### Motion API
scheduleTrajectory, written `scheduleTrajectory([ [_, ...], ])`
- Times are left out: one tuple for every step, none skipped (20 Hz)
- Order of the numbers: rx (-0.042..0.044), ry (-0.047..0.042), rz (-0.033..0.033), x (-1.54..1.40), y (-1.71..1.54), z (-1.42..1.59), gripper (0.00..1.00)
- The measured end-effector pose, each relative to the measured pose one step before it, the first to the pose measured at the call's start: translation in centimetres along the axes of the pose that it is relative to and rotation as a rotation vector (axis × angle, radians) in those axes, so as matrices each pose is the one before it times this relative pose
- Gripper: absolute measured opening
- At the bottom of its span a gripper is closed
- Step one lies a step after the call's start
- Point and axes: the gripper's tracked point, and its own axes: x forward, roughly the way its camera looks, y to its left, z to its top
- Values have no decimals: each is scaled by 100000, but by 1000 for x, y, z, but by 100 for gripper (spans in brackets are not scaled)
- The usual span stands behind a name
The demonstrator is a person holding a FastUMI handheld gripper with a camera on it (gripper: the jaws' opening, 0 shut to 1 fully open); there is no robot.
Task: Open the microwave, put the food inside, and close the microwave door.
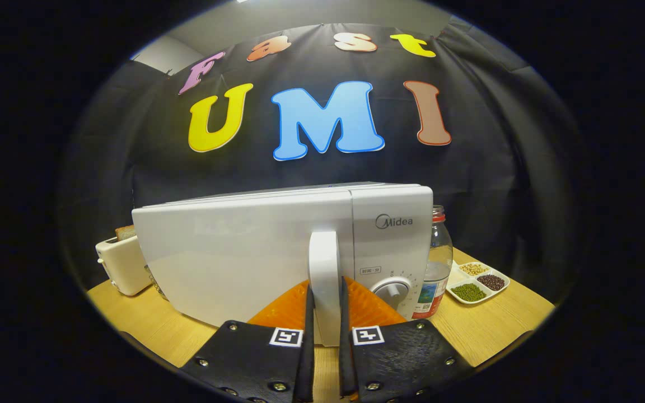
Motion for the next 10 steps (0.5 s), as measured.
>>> scheduleTrajectory([
  [330, 142, -201, -47, 13, -121, 18],
  [-1295, -4, -363, -106, 28, 92, 10],
  [-725, -163, 193, -36, -63, 80, 10],
  [-513, 294, 383, 11, 17, -68, 10],
  [589, 54, 527, 16, 33, 39, 9],
  [610, 348, 290, -17, -84, -11, 9],
  [350, 320, -99, 66, 51, 62, 9],
  [9, 298, -149, -48, -22, -170, 9],
  [-216, 875, 205, -292, 64, -67, 9],
  [-1446, -1483, -443, -727, 281, 69, 10],
])
